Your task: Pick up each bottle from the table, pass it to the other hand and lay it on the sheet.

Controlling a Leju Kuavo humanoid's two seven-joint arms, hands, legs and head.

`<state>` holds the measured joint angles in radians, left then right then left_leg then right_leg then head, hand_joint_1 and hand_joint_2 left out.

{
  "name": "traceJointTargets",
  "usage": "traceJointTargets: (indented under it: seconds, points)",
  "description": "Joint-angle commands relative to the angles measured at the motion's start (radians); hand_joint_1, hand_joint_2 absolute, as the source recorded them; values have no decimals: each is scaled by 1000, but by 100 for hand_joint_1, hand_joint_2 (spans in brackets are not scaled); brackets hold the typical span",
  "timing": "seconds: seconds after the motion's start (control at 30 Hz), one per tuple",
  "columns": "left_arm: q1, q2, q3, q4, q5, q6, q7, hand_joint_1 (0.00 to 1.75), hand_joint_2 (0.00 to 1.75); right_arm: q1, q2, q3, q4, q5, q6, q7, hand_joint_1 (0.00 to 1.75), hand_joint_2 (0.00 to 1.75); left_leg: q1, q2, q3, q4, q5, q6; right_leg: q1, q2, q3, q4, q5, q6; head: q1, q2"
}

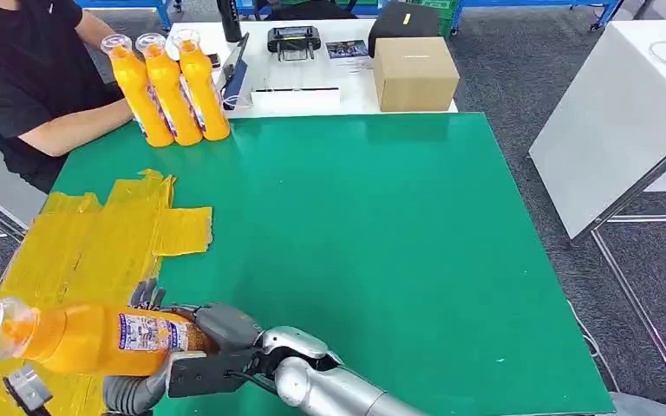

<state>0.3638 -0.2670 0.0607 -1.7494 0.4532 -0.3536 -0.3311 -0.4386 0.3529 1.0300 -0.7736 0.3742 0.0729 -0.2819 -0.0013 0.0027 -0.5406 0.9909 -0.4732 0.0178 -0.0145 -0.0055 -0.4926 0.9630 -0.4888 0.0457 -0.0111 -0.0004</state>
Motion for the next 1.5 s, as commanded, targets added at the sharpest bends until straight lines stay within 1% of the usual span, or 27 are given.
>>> traceJointTargets:
  seconds: [0.03, 0.1, 0.13, 0.2, 0.23, 0.33, 0.43, 0.47, 0.53, 0.57, 0.7, 0.73, 0.77, 0.8, 0.9, 0.97, 1.0, 1.03, 1.2, 1.27, 1.3, 1.33, 1.37, 1.4, 1.5]
  points:
    - [-129, -30, 38, -8, 17, 2, -20, 175, 175, 87, -8, 97, 85, 28, 61, -6, 175, 175, 3, -7, 2, -2, 1, -1, 3, -7, 5, -5, 0, -2, 0, 0]
    - [-128, -31, 40, -8, 21, -3, -22, 175, 175, 88, -8, 94, 82, 28, 64, -5, 175, 175, 1, -5, 1, -1, 1, -1, 1, -5, 3, -3, 0, -1, 0, 0]
    - [-128, -32, 40, -8, 21, -3, -22, 175, 175, 88, -9, 94, 81, 28, 65, -5, 175, 175, 3, -7, 2, -2, 1, -1, 3, -6, 5, -4, 0, -2, 0, 0]
    - [-128, -34, 42, -7, 22, -4, -23, 175, 175, 89, -8, 93, 79, 29, 66, -5, 175, 175, 1, -5, 1, -1, 1, -1, 1, -5, 3, -3, 0, -1, 0, 0]
    - [-128, -34, 42, -7, 22, -4, -23, 175, 175, 89, -8, 92, 79, 29, 66, -5, 175, 175, 3, -7, 2, -2, 1, -1, 3, -7, 5, -4, 0, -2, 0, 0]
    - [-128, -36, 45, -10, 19, -3, -25, 175, 175, 90, -8, 89, 77, 29, 65, -4, 175, 175, 1, -5, 1, -1, 1, -1, 1, -5, 3, -3, 0, -1, 0, 0]
    - [-130, -37, 48, -12, 11, 2, -30, 175, 175, 91, -8, 86, 76, 29, 65, -3, 175, 175, 3, -7, 1, -2, 1, -1, 3, -7, 5, -4, 0, -2, 0, 0]
    - [-130, -37, 48, -13, 9, 3, -32, 175, 175, 91, -8, 84, 76, 29, 64, -3, 175, 175, 1, -5, 1, -1, 1, -1, 1, -5, 3, -3, 0, -1, 0, 0]
    - [-130, -37, 49, -14, 3, 4, -35, 175, 175, 93, -9, 78, 76, 28, 59, -2, 175, 175, 4, -8, 1, -2, 2, -1, 4, -7, 5, -5, 1, -2, 0, 0]
    - [-129, -37, 49, -15, 0, 5, -38, 175, 175, 94, -9, 74, 75, 28, 54, -1, 175, 175, 1, -5, 1, -1, 1, -1, 1, -5, 3, -3, 0, -1, 0, 0]
    - [-128, -37, 51, -18, -9, 7, -43, 175, 175, 93, -12, 67, 73, 30, 44, -1, 175, 175, 2, -7, 1, -2, 1, -1, 2, -6, 4, -3, 0, -1, 0, 0]
    - [-126, -38, 54, -23, -23, 12, -50, 175, 175, 97, -14, 59, 64, 30, 35, -1, 65, 175, 3, -8, 1, -2, 1, -1, 3, -7, 5, -5, 0, -2, 0, 0]
    - [-122, -39, 60, -32, -46, 21, -64, 175, 175, 99, -17, 50, 52, 33, 19, 2, 0, 175, 2, -7, 1, -1, 1, -1, 2, -6, 4, -3, 0, -1, 0, 0]
    - [-119, -38, 60, -36, -46, 19, -64, 175, 175, 99, -19, 48, 46, 34, 17, 4, 0, 175, 2, -5, 1, -1, 1, -1, 2, -5, 3, -3, 0, -1, 0, 0]
    - [-119, -38, 60, -36, -46, 19, -64, 175, 175, 99, -19, 48, 46, 34, 17, 4, 0, 175, 3, -7, 1, -1, 1, -1, 3, -6, 4, -4, 0, -2, 0, 0]
    - [-119, -38, 60, -36, -46, 19, -64, 175, 175, 99, -19, 48, 46, 34, 17, 4, 0, 175, 2, -5, 1, -1, 1, -1, 2, -4, 4, -3, 0, -1, 0, 0]
    - [-119, -40, 64, -38, -63, 25, -70, 175, 175, 103, -21, 38, 36, 37, -1, 16, 0, 175, 3, -6, 0, -1, 1, -1, 3, -5, 5, -3, 0, -1, 0, 0]
    - [-118, -39, 69, -41, -77, 30, -77, 175, 175, 102, -25, 33, 27, 45, -13, 28, 0, 0, 2, -6, 1, -1, 1, -1, 2, -5, 5, -3, 0, -1, 0, 0]
    - [-128, -33, 124, -54, -183, 77, -133, 175, 175, 132, -70, -39, -70, 43, -37, 47, 0, 0, 3, -6, 0, -1, 1, -1, 3, -5, 3, -3, 0, -1, 0, 0]
    - [-143, -18, 156, -48, -235, 111, -150, 175, 175, 149, -94, -63, -115, 46, -46, 53, 0, 0, 3, -7, 0, -1, 1, -1, 3, -6, 4, -3, 0, -2, 0, 0]
    - [-154, -11, 187, -36, -246, 124, -156, 175, 175, 162, -109, -77, -146, 49, -49, 57, 0, 0, 2, -5, 0, -1, 1, -1, 2, -4, 3, -3, 0, -1, 0, 0]
    - [-159, -5, 203, -29, -263, 135, -160, 175, 175, 169, -115, -85, -161, 52, -51, 59, 0, 0, 3, -5, 0, -1, 1, -1, 3, -4, 5, -4, 1, -2, 0, 0]
    - [-162, 4, 216, -21, -258, 132, -157, 175, 175, 172, -123, -88, -169, 53, -51, 60, 0, 0, 2, -6, 1, -2, 1, -1, 2, -4, 11, -4, 1, -2, 0, 0]
    - [-164, 7, 220, -21, -258, 132, -157, 175, 175, 172, -122, -87, -171, 54, -51, 60, 0, 0, 3, -7, 2, -2, 1, -1, 3, -6, 13, -5, 2, -4, 0, 0]
    - [-165, 2, 217, -19, -259, 131, -157, 175, 175, 174, -121, -87, -172, 55, -51, 61, 0, 0, 2, -3, 1, -1, 1, -1, 2, -2, 11, -3, 2, -4, -1, 0]
